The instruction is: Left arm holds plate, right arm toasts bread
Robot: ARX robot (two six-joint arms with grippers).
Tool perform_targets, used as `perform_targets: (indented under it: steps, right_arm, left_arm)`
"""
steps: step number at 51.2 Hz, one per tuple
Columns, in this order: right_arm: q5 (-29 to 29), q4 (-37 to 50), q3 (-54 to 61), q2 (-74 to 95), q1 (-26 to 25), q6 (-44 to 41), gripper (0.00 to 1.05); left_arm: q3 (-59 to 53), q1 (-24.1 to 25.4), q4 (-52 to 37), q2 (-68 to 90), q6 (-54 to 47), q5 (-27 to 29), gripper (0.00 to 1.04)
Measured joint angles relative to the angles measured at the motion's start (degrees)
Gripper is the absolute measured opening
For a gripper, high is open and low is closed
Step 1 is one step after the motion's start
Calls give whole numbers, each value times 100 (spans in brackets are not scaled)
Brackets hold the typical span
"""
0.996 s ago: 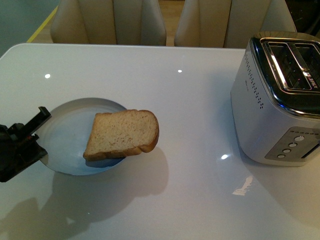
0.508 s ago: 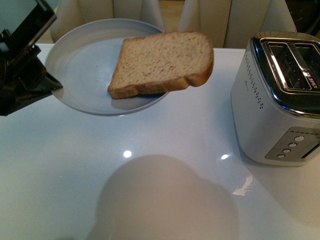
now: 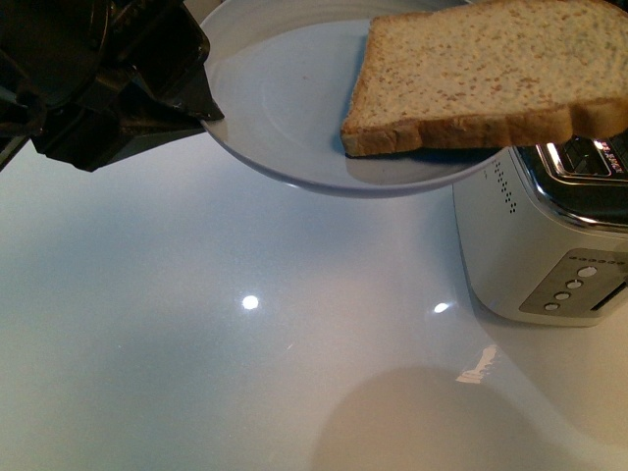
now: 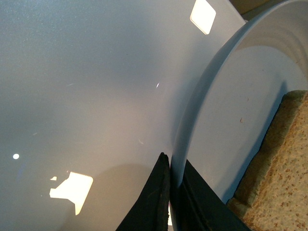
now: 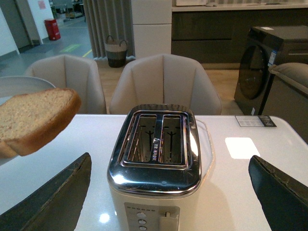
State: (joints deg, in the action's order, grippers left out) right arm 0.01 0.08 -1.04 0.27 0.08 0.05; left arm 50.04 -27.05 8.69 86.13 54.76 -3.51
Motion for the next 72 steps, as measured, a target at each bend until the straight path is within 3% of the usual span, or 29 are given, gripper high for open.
perform_targets:
  steps: [57, 62, 72]
  right_arm:
    - [22, -13, -7, 11, 2, 4, 96]
    - [616, -1762, -785, 1443, -33, 1231, 96]
    - [343, -1016, -1198, 2898, -190, 2330, 96]
  left_arm:
    - [7, -107, 107, -37, 20, 50, 3]
    - [9, -107, 109, -46, 20, 55, 3]
    - [9, -107, 109, -57, 24, 59, 3]
